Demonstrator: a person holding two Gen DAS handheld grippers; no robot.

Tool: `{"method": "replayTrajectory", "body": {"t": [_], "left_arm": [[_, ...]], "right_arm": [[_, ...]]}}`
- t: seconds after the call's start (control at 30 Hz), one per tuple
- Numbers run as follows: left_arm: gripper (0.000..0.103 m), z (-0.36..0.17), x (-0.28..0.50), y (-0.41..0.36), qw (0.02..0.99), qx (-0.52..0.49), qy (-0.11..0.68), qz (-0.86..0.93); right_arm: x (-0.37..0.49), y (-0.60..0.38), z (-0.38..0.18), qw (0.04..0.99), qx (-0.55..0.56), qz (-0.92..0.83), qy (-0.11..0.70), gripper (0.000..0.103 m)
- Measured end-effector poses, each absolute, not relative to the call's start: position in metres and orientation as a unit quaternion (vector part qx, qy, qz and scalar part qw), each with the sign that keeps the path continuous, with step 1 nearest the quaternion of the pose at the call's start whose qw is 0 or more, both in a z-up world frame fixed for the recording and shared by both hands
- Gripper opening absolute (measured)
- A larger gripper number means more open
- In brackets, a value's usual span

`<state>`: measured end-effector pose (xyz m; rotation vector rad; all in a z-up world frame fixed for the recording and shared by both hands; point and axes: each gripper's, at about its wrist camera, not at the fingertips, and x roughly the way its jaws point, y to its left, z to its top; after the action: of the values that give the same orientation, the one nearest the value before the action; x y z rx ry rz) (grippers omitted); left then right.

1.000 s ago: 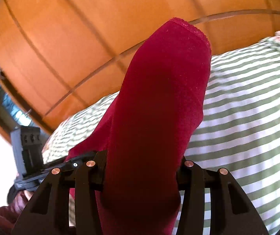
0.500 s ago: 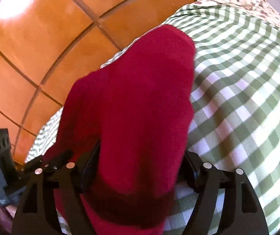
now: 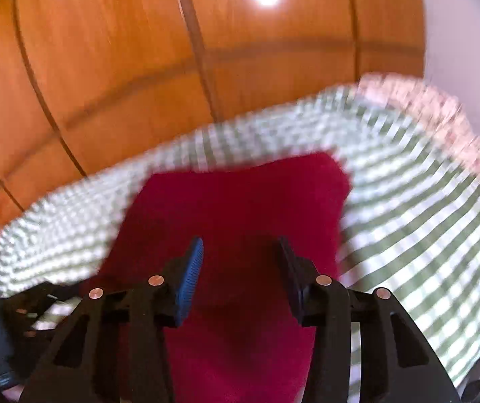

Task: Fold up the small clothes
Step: 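Lower the folded sweater onto the bed and open both grippers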

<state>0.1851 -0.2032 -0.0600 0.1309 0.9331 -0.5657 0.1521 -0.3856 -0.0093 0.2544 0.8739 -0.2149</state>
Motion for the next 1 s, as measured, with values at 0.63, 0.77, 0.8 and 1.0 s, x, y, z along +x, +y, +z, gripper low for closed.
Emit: {"method": "replayTrajectory", "body": {"t": [0.63,0.77,0.8,1.0], "left_arm": [[0.06,-0.056,0.174,-0.199,0.865,0.055,0.43,-0.254],[0.068,-0.052,0.172,-0.193,0.867,0.047,0.431,-0.245],[0.069,-0.052,0.172,-0.191,0.868,0.045,0.432,-0.242],[0.075,-0.052,0.167,-0.177,0.869,0.029,0.437,-0.231]], "right_arm": [[0.155,-0.357,-0.021,0.898,0.048,-0.136,0.415,0.067],[0.137,-0.348,-0.01,0.903,0.052,-0.138,0.404,0.07],[0.132,-0.347,-0.009,0.903,0.055,-0.139,0.403,0.07],[0.09,-0.327,-0.01,0.897,0.062,-0.16,0.408,0.071]]}}
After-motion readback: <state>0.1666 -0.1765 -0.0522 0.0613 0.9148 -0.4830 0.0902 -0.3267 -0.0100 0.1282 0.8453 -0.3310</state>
